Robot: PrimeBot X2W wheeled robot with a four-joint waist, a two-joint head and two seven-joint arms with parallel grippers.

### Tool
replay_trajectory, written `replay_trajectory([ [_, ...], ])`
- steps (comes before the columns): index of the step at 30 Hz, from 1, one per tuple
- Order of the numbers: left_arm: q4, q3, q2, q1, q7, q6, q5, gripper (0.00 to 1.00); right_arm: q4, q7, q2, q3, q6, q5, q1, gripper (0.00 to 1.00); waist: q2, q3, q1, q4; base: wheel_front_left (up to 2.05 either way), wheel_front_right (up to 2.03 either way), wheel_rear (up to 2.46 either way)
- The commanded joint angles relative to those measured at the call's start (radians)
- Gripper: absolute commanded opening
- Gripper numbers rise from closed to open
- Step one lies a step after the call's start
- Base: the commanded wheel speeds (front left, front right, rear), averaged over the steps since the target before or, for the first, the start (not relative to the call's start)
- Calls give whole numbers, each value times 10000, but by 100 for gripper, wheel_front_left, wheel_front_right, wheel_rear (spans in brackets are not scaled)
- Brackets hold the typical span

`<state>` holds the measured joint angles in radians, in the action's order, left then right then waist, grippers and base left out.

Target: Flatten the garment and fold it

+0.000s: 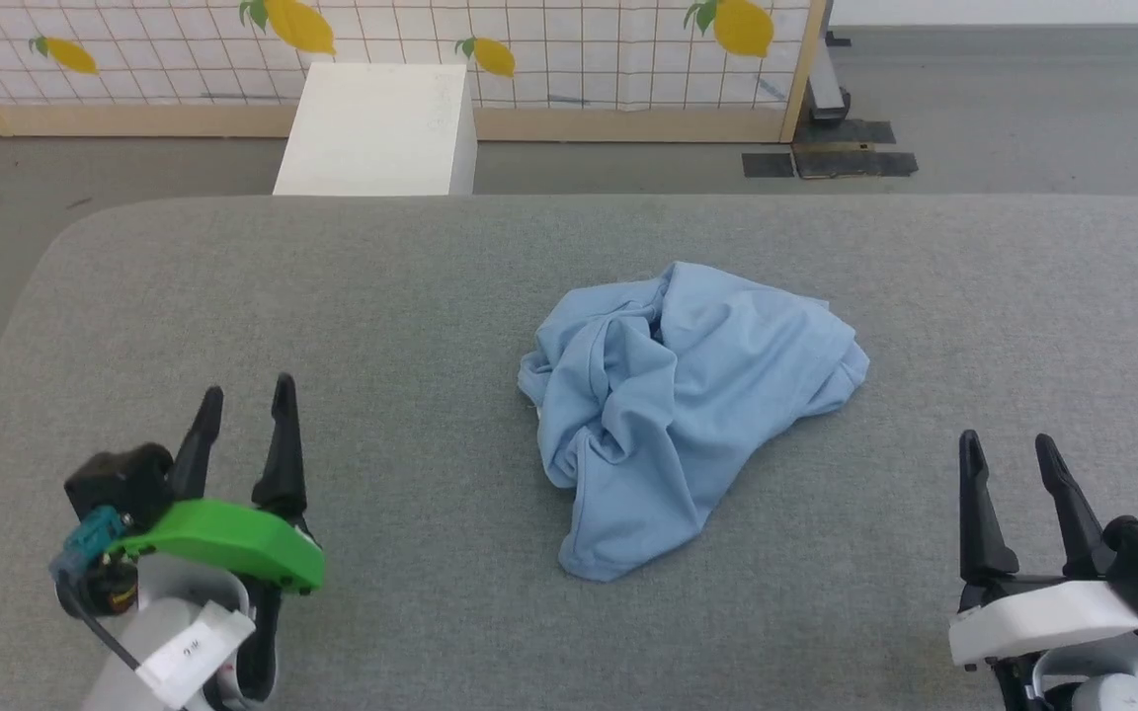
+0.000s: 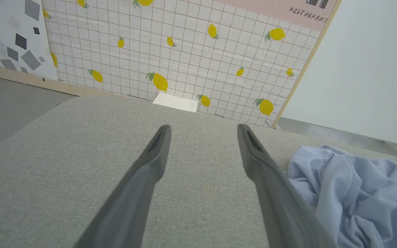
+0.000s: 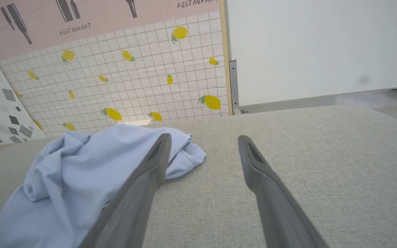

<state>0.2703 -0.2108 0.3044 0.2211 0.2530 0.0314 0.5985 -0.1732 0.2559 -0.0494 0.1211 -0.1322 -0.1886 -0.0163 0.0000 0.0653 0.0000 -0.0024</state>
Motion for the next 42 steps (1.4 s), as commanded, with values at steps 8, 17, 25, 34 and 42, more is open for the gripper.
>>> replay_trajectory([
  [8, -60, 80, -148, -881, 85, 33, -83, 100, 343, 59, -8, -331, 15, -86, 342, 100, 0, -238, 0, -64, 0, 0, 0],
  [17, -211, -180, -20, -1173, 85, 411, -663, 100, 396, 59, -8, -458, 15, -26, 621, 100, 0, -383, 0, -49, 0, 0, 0],
  [25, -253, -307, 43, -1363, 86, 396, -777, 100, 313, 59, -8, -487, 15, 6, 703, 100, 0, -504, 0, -90, 0, 0, 0],
  [34, -205, -385, 24, -1399, -13, 345, -629, 100, 251, 59, -8, -493, 15, 69, 726, 100, 0, -539, 0, -95, 0, 0, 0],
  [42, -233, -417, 48, -1379, -9, 377, -611, 100, 199, 59, -8, -456, 15, 128, 672, 100, 0, -478, 0, -73, 0, 0, 0],
])
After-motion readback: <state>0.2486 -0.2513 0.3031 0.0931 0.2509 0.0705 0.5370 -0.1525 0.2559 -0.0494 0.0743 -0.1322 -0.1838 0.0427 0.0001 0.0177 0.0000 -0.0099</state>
